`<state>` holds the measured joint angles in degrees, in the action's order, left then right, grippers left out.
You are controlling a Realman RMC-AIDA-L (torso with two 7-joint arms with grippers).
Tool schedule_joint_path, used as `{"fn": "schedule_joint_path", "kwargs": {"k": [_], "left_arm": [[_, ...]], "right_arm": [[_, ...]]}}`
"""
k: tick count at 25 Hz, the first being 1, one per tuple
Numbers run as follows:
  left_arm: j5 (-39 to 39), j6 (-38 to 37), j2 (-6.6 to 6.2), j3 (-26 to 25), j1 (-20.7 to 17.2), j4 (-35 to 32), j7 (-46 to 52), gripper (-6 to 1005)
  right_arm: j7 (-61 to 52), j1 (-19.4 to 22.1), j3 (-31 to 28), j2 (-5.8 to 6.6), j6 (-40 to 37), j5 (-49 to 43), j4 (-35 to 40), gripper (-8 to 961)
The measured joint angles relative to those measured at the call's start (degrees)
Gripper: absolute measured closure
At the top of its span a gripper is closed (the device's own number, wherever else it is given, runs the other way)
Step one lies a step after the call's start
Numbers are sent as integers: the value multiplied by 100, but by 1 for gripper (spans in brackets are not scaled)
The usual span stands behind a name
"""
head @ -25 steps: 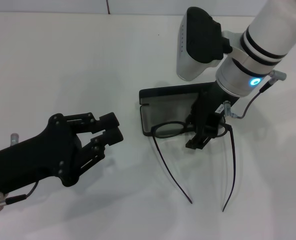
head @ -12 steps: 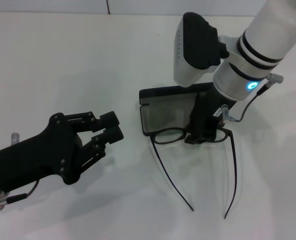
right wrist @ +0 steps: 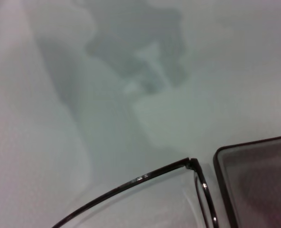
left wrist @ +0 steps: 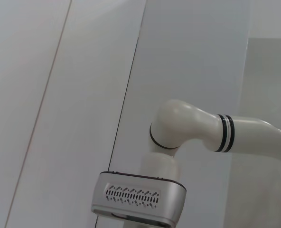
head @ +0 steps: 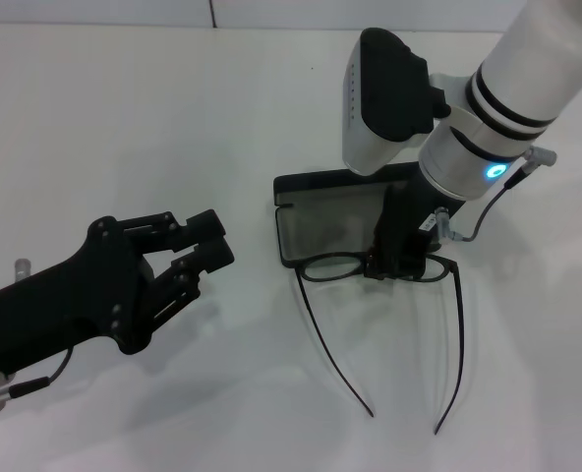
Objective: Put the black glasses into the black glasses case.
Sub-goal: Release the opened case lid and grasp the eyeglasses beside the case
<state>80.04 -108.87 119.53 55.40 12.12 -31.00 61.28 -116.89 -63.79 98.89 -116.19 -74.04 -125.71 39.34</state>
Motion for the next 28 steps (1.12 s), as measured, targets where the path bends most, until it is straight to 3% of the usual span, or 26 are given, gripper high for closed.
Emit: {"fn": "schedule_joint_path", "kwargs": {"k": [7, 13, 20, 28], "left_arm": [[-23, -15, 0, 0, 5, 4, -11, 769], [-164, -54, 6, 3, -8, 7, 20, 788], [-244, -387, 16, 73, 240, 165, 39, 811], [-266, -591, 18, 145, 802, 434, 98, 856]], "right_arm": [[-40, 258, 26, 0, -183, 0, 397, 843], [-211, 1141, -130, 18, -537, -2, 1803, 846], [4, 2278, -1160, 32, -832, 302, 3095, 850], [1284, 3229, -2227, 48, -904, 2231, 3204, 863]]}}
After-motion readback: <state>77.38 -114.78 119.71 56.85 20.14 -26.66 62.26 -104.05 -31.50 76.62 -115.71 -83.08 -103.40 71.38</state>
